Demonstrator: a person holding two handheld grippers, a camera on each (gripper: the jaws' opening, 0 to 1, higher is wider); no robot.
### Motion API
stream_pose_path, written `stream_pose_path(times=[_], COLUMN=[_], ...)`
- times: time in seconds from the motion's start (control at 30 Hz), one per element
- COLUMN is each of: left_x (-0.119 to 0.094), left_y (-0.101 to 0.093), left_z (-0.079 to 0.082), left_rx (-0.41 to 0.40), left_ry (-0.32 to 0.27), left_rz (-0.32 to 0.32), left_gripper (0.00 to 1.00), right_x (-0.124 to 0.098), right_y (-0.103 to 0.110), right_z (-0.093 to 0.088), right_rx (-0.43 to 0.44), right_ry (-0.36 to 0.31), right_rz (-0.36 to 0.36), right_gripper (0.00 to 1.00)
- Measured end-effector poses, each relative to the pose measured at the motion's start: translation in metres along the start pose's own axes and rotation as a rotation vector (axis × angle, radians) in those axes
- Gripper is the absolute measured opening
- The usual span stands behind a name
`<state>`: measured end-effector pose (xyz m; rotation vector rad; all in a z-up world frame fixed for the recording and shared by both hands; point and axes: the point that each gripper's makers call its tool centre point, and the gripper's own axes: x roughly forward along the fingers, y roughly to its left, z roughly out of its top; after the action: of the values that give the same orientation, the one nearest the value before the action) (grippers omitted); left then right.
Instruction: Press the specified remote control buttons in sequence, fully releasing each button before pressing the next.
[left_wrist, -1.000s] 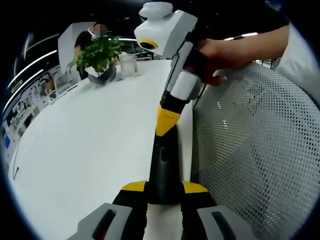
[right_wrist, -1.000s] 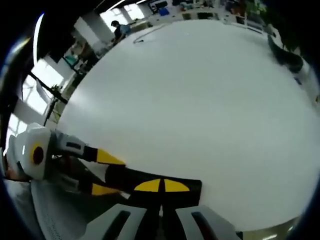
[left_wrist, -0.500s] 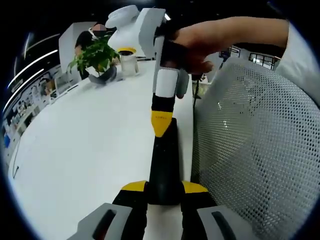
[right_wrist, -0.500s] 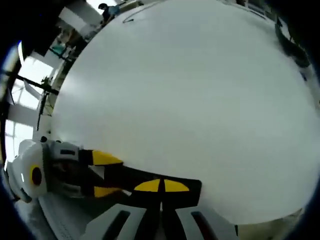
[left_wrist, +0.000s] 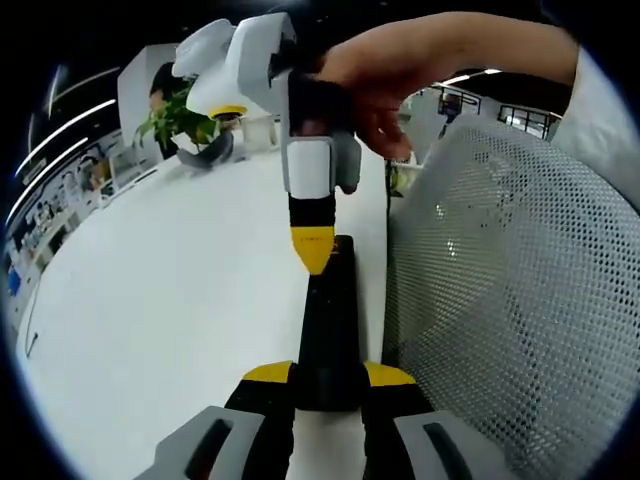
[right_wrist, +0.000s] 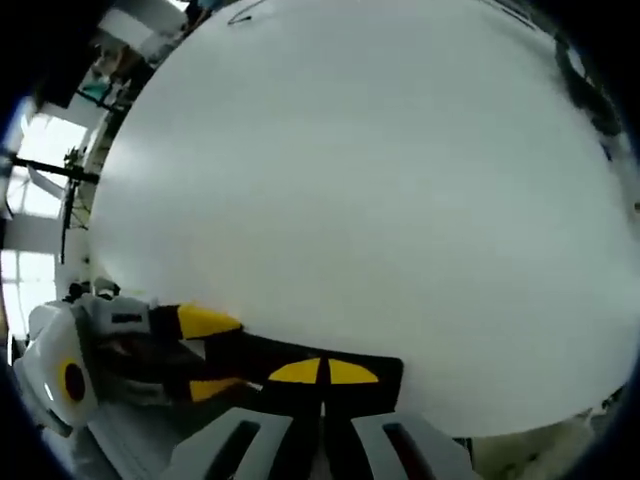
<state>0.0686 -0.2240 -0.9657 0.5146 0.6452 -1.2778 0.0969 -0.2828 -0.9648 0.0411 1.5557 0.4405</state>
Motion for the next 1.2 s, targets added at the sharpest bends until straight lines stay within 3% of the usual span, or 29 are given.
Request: stream_pose_path(times=[0.2, 0.33, 0.57, 0.9, 1.2], left_x=[0.000, 0.000, 0.000, 0.000, 0.001], left_y=[0.000, 0.000, 0.001, 0.001, 0.002], left_z=[0.000, 0.000, 0.000, 0.000, 0.000], left_rx=[0.000, 0.000, -0.002, -0.004, -0.003], left_ry=[0.000, 0.000, 0.000, -0.006, -0.007], left_rz=[0.001, 0.001, 0.001, -0.001, -0.003], left_gripper=[0.24, 0.24, 0.24, 0.25, 0.25], right_x=[0.000, -0.002, -0.001, 0.001, 0.002], right_y=[0.002, 0.007, 0.009, 0.009, 0.007], right_z=[-0.001, -0.008, -0.012, -0.013, -0.013], right_rx=[0.005, 0.010, 0.003, -0.019, -0.010], right_ry=[0.019, 0.068, 0.071, 0.023, -0.074], right_rz=[-0.003, 0.020, 0.017, -0.036, -0.057], right_gripper=[0.00, 0.00, 0.00, 0.00, 0.00])
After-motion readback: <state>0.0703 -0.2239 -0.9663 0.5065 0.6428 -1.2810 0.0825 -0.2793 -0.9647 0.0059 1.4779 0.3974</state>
